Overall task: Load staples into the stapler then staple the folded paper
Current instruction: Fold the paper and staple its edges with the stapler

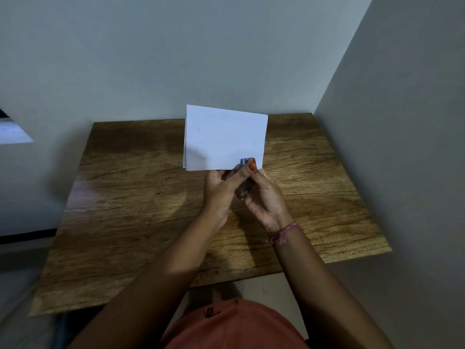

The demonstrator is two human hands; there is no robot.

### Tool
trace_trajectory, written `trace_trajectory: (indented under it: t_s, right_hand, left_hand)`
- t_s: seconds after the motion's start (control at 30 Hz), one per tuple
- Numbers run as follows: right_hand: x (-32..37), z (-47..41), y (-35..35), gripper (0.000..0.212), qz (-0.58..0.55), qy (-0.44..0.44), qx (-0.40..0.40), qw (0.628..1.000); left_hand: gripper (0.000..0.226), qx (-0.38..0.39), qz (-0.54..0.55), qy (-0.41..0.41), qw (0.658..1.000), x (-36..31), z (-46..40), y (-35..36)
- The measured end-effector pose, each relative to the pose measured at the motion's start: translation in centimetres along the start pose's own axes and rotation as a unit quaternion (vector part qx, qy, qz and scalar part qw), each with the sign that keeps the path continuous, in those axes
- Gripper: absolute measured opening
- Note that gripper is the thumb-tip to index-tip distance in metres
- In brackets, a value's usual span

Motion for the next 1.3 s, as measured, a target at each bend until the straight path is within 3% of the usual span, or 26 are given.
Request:
trace_trajectory:
  t_s: [0.1, 0.3, 0.4, 0.5, 0.6, 0.77, 0.9, 1.07, 1.17, 1.3]
  right_hand:
    - [-0.3, 0.0, 0.1, 0.027, 0.018, -0.006, -0.023, 1.0]
    - [0.2, 0.2, 0.4, 0.041, 0.025, -0.007, -0.038, 0.999]
    - [0.1, 0.1, 0.7, 0.044, 0.007, -0.015, -0.045, 0.999]
    - [0.4, -0.1, 0.8, 0.039, 0.007, -0.028, -0.05, 0.998]
    - [0.7, -0.2, 0.7, 0.052, 0.013, -0.034, -0.06, 0.998]
    - [0.7, -0.2, 0.5, 0.055, 0.047, -0.04, -0.079, 0.995]
    - [1.0, -0.4, -0.1, 0.047, 0.042, -0.034, -0.089, 0.995]
    - [0.9, -0.6, -0.8, 0.031, 0.101, 0.003, -0.084, 0.991]
    - [1.6, -0.5, -2.2, 0.025, 0.105, -0.021, -0.084, 0.991]
    - [3.4, -0.3, -6.6, 0.019, 0.207, -0.088, -0.188, 0.956]
  left_hand:
    - [0.056, -0.004, -0.025, -0.03, 0.999, 0.4, 0.2, 0.4]
    - [0.035, -0.002, 0.015, -0.058, 0.998, 0.5, -0.4, 0.7]
    - [0.045, -0.023, 0.031, -0.072, 0.997, 0.3, -0.5, 0.7]
    - [0.032, -0.029, 0.048, -0.068, 0.996, 0.0, -0.6, 0.9]
    - [0.042, -0.041, 0.056, -0.072, 0.995, -0.2, -0.6, 1.0]
    - [0.029, -0.003, 0.081, -0.09, 0.993, -0.3, -0.3, 1.6]
    - [0.013, -0.033, 0.172, -0.087, 0.981, -0.4, -0.4, 1.3]
    - [0.021, -0.115, 0.136, -0.075, 0.981, 0.3, -0.4, -0.4]
    - [0.025, -0.146, 0.154, -0.068, 0.975, 0.0, -0.9, -1.3]
    - [0.023, -0.129, 0.138, -0.057, 0.98, -1.0, -1.8, -2.3]
Point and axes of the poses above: each hand's wrist, its own z-axis away from the middle knuckle, its own y-axis out of the palm, x = y × z, the point moved 9 cm from there along -z, towards the middle knuckle, and after that the axes turned 12 degrees about y, right-handed, at the moved point
